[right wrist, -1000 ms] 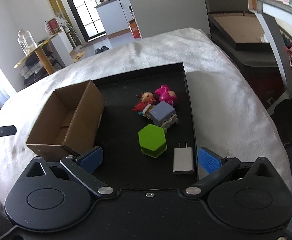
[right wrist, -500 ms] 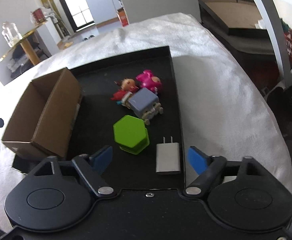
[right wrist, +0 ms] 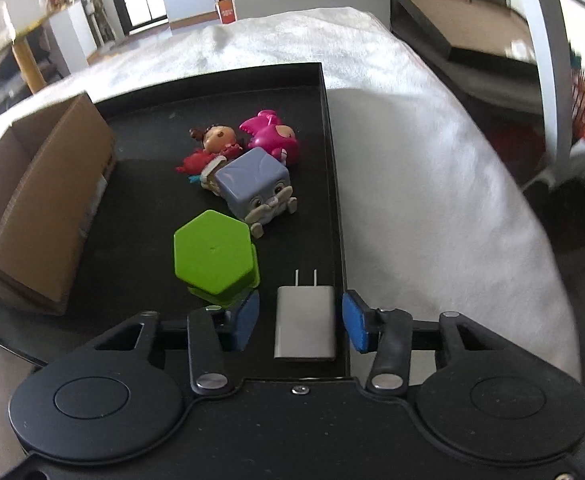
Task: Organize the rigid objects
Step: 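Move the right tool down and grasp the white charger plug, then carry the white charger plug with the right tool into the cardboard box and release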
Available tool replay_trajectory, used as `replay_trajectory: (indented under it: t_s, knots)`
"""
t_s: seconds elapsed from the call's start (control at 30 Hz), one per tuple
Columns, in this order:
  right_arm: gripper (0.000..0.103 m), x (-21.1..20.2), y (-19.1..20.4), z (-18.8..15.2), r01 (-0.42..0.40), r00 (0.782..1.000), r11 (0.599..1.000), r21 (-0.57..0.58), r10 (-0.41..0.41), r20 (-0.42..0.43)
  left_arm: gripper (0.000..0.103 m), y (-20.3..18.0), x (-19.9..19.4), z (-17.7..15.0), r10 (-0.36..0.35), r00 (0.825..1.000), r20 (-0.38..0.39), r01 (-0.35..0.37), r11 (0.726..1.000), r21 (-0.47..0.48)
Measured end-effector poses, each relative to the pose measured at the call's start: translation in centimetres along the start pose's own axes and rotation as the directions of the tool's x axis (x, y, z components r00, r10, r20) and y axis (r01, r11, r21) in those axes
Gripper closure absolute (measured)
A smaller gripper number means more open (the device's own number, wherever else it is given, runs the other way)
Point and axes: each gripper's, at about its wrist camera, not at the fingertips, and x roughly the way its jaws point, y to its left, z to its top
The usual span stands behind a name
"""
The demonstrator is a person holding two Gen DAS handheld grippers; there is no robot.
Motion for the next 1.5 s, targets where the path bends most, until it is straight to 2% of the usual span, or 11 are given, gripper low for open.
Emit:
replay_trajectory:
  t_s: [0.1, 0.27, 0.33, 0.4, 0.53, 0.63, 0.7, 0.8, 1.07, 1.5]
  knots:
    - [0.066, 0.1, 0.6, 0.2, 0.01, 1.0, 1.0, -0.019, -0.01, 0.001, 0.033, 0.3, 0.2, -0.1, 0.005, 1.0, 0.009, -0.005, 1.0, -0.023]
    - [0.067, 0.8, 1.2, 0.3, 0.045, 0.999, 0.998, -0.039, -0.045, -0.014, 0.042, 0.8, 0.9, -0.2, 0.0, 1.0, 0.011, 0.001, 0.999, -0.036]
    - [0.067, 1.3, 1.3, 0.1, 0.058, 0.998, 0.998, -0.039, -0.06, -0.035, 0.047, 1.1, 1.3, -0.4, -0.01, 1.0, 0.003, 0.01, 0.999, -0.053]
    - [0.067, 1.8, 1.6, -0.2, 0.083, 0.995, 0.995, -0.059, -0.086, -0.044, 0.059, 1.2, 1.6, -0.7, -0.015, 1.0, -0.007, 0.014, 0.998, -0.064]
    - [0.067, 2.3, 2.6, -0.2, 0.129, 0.99, 0.985, -0.111, -0.135, -0.048, 0.067, 1.5, 1.6, -1.1, -0.027, 1.0, 0.003, 0.027, 0.996, -0.09]
    - [0.065, 3.4, 2.5, 0.0, 0.121, 0.986, 0.989, -0.084, -0.129, -0.104, 0.074, 1.5, 1.3, -1.3, -0.029, 0.999, 0.021, 0.031, 0.995, -0.09]
    - [0.066, 3.5, 2.6, 0.1, 0.12, 0.987, 0.99, -0.076, -0.127, -0.096, 0.084, 1.6, 1.4, -1.4, -0.035, 0.999, 0.02, 0.037, 0.995, -0.098]
    - [0.066, 3.3, 2.8, 0.0, 0.105, 0.99, 0.992, -0.067, -0.111, -0.089, 0.091, 1.9, 1.3, -1.4, -0.034, 0.999, 0.022, 0.036, 0.993, -0.11]
    - [0.066, 1.5, 2.9, 0.5, 0.094, 0.994, 0.995, -0.036, -0.096, -0.045, 0.093, 1.8, 0.8, -1.5, -0.038, 0.999, 0.029, 0.04, 0.995, -0.091]
    - [0.066, -0.9, 4.4, 2.4, 0.079, 0.994, 0.993, -0.093, -0.071, 0.085, 0.092, 1.0, 1.2, -1.3, 0.008, 0.999, 0.045, -0.006, 0.999, -0.031]
